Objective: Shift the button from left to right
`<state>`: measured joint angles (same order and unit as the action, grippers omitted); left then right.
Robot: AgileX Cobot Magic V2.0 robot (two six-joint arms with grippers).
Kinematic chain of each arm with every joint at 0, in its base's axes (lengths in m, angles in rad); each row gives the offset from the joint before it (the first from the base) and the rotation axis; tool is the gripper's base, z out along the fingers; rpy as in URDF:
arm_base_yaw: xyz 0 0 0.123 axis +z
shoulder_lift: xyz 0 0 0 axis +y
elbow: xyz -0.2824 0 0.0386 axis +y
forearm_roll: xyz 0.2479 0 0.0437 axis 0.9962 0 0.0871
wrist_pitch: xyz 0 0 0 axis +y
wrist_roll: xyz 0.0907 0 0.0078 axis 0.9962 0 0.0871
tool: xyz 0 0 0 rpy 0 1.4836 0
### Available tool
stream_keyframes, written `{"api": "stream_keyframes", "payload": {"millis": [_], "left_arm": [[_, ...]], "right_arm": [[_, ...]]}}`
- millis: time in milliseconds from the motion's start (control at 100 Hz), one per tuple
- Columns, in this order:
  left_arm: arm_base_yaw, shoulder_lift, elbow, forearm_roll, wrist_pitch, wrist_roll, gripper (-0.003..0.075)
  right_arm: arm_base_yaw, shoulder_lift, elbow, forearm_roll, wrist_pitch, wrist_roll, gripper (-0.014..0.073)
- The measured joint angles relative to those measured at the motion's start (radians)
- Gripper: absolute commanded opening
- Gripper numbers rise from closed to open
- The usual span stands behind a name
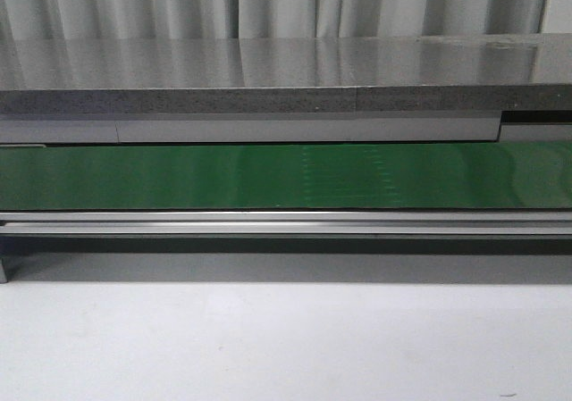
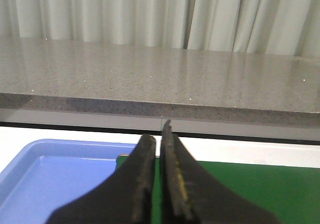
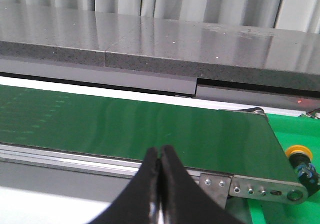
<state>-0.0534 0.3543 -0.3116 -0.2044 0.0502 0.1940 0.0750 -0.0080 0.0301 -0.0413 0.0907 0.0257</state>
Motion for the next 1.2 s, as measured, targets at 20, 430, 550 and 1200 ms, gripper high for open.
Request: {"api": "stream_keyframes", "payload": {"millis": [20, 430, 550, 1200], "left_arm": [[0.0, 0.0, 0.0, 0.0, 0.0, 0.0, 0.0005], [0.0, 0.0, 0.0, 0.0, 0.0, 0.0, 0.0005], [0.0, 0.0, 0.0, 0.0, 0.0, 0.0, 0.0005], [-0.033, -0.227, 0.188, 0.299, -0.007, -0.209, 0.0005]], "right_arm": [[0.0, 0.0, 0.0, 0.0, 0.0, 0.0, -0.0068], [0.0, 0.0, 0.0, -0.001, 0.0, 0.0, -0.0068], [0.0, 0.0, 0.0, -0.001, 0.0, 0.0, -0.0068], [0.0, 0.0, 0.0, -0.002, 0.0, 0.0, -0.0068]]}}
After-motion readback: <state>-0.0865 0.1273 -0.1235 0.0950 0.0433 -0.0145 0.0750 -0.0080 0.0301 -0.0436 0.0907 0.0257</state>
